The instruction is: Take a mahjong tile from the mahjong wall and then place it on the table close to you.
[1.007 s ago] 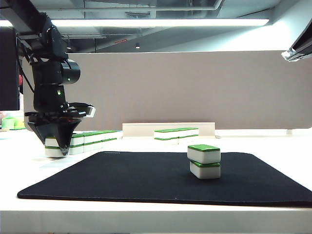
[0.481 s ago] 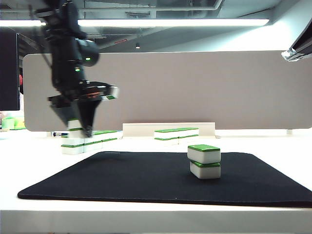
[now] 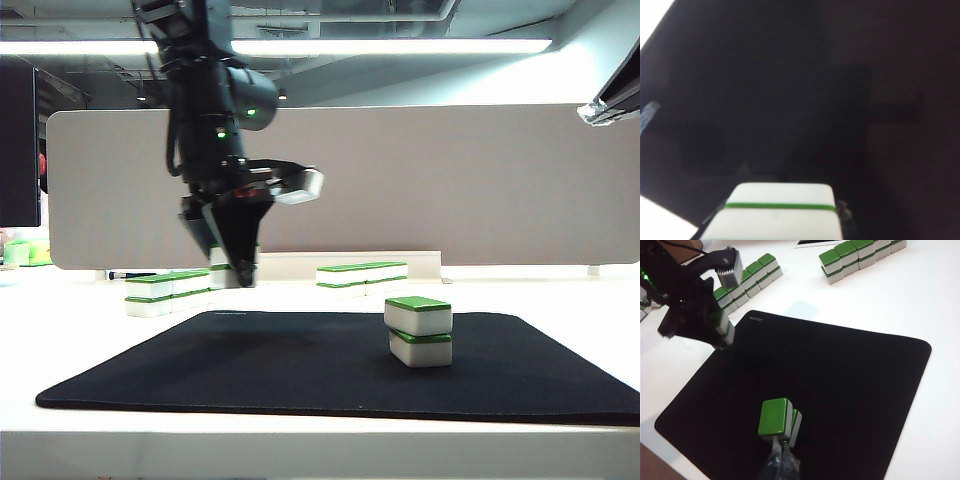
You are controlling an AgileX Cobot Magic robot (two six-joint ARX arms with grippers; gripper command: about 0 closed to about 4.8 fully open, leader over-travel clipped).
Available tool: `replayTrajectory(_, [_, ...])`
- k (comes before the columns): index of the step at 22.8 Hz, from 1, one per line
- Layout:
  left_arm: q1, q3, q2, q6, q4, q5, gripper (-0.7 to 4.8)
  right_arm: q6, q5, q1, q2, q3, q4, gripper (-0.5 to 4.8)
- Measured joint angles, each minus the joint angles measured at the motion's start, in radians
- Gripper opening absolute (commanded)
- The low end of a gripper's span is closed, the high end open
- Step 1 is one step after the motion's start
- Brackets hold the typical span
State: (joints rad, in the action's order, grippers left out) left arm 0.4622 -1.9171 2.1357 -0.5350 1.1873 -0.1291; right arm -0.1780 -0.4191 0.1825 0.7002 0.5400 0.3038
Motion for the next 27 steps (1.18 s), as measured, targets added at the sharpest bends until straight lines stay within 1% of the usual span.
replayTrajectory(3, [0.051,0.002,0.0,-0.012,-0.001,0.0,1.42,0.0,0.0,0.0,0.0,0.0,0.0,-0.01])
replayTrajectory(6, [0.14,0.002,0.002,-0.014,-0.001,0.0,1.42,0.0,0.0,0.0,0.0,0.0,0.0,-0.01])
replayTrajectory(8, [0.182,0.002,0.009,-0.014,0.0,-0.001,1.42,0.0,0.0,0.0,0.0,0.0,0.0,-0.01])
replayTrajectory(9, [0.217,0.002,0.03,-0.014,0.005,-0.002,1.42,0.0,0.0,0.0,0.0,0.0,0.0,-0.01])
replayTrajectory(11, [0.249,0.002,0.069,-0.014,0.009,-0.003,1.42,0.0,0.0,0.0,0.0,0.0,0.0,-0.01])
replayTrajectory(14, [0.263,0.004,0.092,-0.014,0.022,-0.003,1.42,0.0,0.0,0.0,0.0,0.0,0.0,-0.01])
replayTrajectory(17, [0.276,0.004,0.093,-0.009,0.034,-0.037,1.42,0.0,0.0,0.0,0.0,0.0,0.0,-0.01])
replayTrajectory(20, [0.287,0.005,0.093,-0.009,0.058,-0.047,1.42,0.0,0.001,-0.002,0.0,0.0,0.0,-0.01])
replayTrajectory(23, [0.288,0.005,0.093,-0.008,0.04,-0.047,1.42,0.0,0.033,-0.002,0.0,0.0,0.0,-0.01])
replayTrajectory(27, [0.299,0.005,0.093,-0.007,0.012,-0.047,1.42,0.0,0.05,-0.003,0.0,0.0,0.0,-0.01])
